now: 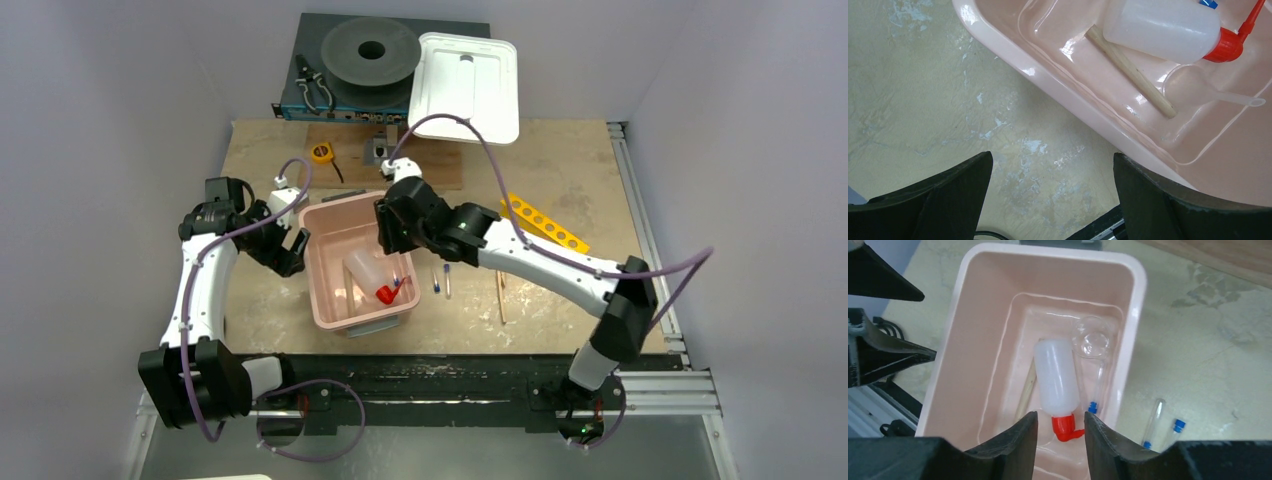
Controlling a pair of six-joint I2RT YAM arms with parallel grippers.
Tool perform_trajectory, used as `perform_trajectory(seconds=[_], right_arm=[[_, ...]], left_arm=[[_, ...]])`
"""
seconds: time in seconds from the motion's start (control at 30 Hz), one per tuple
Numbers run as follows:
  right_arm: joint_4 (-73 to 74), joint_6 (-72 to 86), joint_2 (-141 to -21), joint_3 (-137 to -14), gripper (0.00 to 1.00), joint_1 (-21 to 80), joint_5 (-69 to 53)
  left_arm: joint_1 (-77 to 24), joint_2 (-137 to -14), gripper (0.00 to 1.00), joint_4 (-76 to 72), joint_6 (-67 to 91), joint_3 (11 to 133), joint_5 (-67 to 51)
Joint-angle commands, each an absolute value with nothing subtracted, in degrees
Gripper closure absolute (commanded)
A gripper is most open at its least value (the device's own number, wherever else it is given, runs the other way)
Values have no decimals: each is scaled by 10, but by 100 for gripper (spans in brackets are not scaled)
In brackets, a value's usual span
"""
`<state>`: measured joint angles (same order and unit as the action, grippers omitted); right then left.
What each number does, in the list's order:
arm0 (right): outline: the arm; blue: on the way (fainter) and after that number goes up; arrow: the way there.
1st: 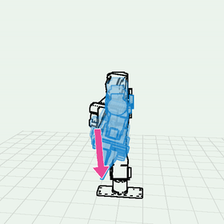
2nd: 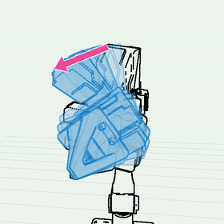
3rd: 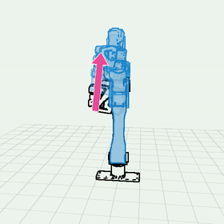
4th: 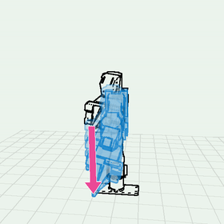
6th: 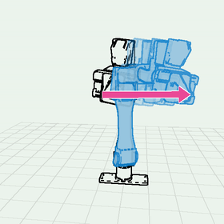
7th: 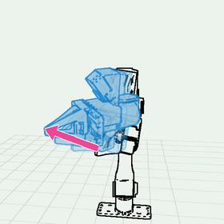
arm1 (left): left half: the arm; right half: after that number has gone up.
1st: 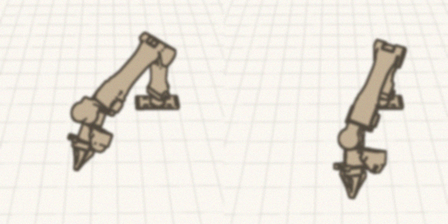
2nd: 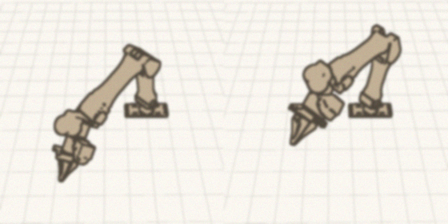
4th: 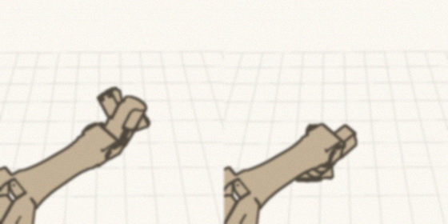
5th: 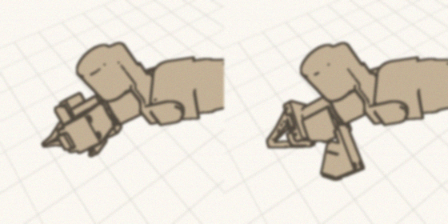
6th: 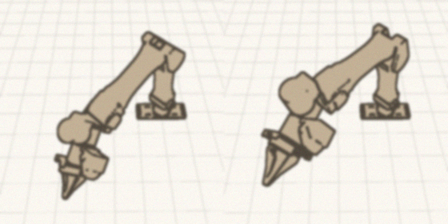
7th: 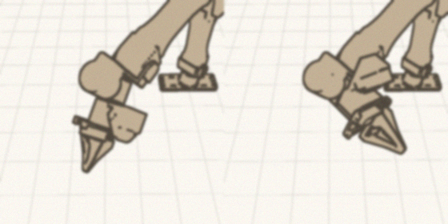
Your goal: Organize the chemistry lab equipment
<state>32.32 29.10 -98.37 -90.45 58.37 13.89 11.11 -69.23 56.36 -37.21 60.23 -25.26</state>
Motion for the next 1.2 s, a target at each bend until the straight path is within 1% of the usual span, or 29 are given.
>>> perform_trajectory(seconds=[0.0, 0.2, 0.33, 0.6, 0.83, 0.93, 0.97, 1.0, 1.07, 1.17], right_arm=[[312, 300, -897, -842, 64, 551, 177], [274, 322, -815, -689, 68, 480, 171], [263, 330, -822, -624, 66, 477, 177], [209, 340, -899, -576, 55, 477, 171], [176, 345, -946, -564, 58, 477, 168], [166, 347, -958, -561, 60, 477, 167], [163, 348, -962, -558, 63, 477, 166], [159, 349, -965, -555, 66, 477, 163], [152, 350, -972, -550, 77, 477, 163], [147, 352, -979, -542, 87, 477, 169]], left_arm=[[108, -675, 10, 557, -384, 605, -262], [108, -673, 10, 561, -384, 606, -262], [108, -673, 10, 560, -382, 606, -262], [108, -673, 10, 562, -382, 606, -261], [108, -672, 10, 563, -385, 606, -259], [108, -674, 10, 562, -385, 606, -258], [108, -674, 10, 562, -385, 606, -258], [108, -674, 10, 562, -385, 606, -257], [108, -676, 10, 562, -385, 606, -257], [108, -676, 10, 562, -386, 606, -258]])
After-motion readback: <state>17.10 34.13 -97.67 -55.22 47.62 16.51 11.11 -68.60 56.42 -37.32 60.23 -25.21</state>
